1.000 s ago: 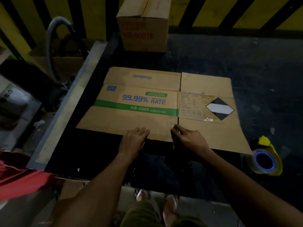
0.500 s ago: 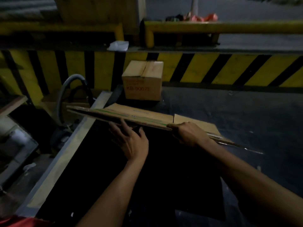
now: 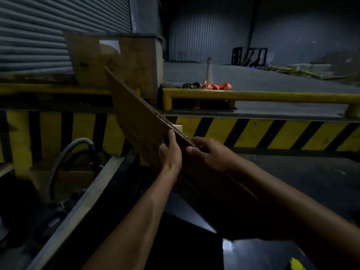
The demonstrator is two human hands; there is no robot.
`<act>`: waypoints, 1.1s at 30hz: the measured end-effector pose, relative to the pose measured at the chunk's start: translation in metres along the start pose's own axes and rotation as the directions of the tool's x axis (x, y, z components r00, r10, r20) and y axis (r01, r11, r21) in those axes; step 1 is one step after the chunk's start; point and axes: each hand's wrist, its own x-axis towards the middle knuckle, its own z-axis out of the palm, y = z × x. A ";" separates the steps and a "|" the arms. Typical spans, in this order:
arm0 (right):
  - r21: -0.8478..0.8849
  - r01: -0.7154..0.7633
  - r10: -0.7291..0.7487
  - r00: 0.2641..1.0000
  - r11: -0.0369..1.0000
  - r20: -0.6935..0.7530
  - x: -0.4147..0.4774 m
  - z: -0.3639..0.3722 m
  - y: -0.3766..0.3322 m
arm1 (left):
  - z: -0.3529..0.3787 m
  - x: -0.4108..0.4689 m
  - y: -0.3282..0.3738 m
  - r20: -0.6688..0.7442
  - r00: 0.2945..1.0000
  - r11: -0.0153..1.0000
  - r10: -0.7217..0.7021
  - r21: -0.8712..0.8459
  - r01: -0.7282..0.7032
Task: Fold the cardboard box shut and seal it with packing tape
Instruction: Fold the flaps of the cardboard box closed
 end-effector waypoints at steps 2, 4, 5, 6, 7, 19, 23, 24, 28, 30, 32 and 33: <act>0.069 -0.006 0.003 0.999 0.998 0.046 0.003 -0.004 -0.006 | -0.002 0.006 0.010 0.005 1.000 0.997 0.028 0.066 -0.028; 0.131 -0.002 -0.006 0.998 0.991 0.062 0.006 -0.003 -0.008 | -0.007 0.010 0.016 0.029 0.999 0.993 0.036 0.116 -0.039; 0.154 -0.004 -0.006 0.998 0.988 0.064 0.007 -0.002 -0.009 | -0.009 0.011 0.017 0.051 0.998 0.989 0.038 0.141 -0.045; 0.174 -0.015 0.003 0.998 0.985 0.065 0.009 0.001 -0.010 | -0.011 0.012 0.017 0.075 0.996 0.985 0.040 0.167 -0.052; 0.199 -0.028 0.015 0.998 0.980 0.066 0.009 0.004 -0.011 | -0.013 0.013 0.016 0.096 0.995 0.981 0.038 0.184 -0.055; 0.399 -0.179 0.147 0.983 0.899 0.110 0.036 0.035 -0.003 | -0.032 0.036 0.005 0.176 0.983 0.948 -0.046 0.319 -0.012; 0.435 -0.175 0.152 0.985 0.883 0.087 0.043 0.038 0.001 | -0.033 0.043 0.002 0.176 0.980 0.931 -0.094 0.365 0.023; 0.440 -0.178 0.163 0.984 0.880 0.073 0.045 0.039 0.002 | -0.032 0.045 -0.001 0.172 0.979 0.925 -0.109 0.378 0.037; 0.455 -0.219 0.210 0.975 0.863 0.072 0.053 0.050 0.011 | -0.027 0.056 -0.015 0.136 0.982 0.893 -0.131 0.446 0.058; 0.460 -0.221 0.218 0.974 0.860 0.059 0.056 0.054 0.015 | -0.027 0.062 -0.020 0.130 0.984 0.887 -0.121 0.459 0.048; 0.463 -0.224 0.233 0.972 0.858 0.038 0.060 0.053 0.017 | -0.029 0.070 -0.023 0.132 0.983 0.895 -0.124 0.444 0.053; 0.463 -0.232 0.244 0.969 0.856 0.033 0.062 0.051 0.018 | -0.031 0.074 -0.024 0.133 0.983 0.898 -0.130 0.436 0.060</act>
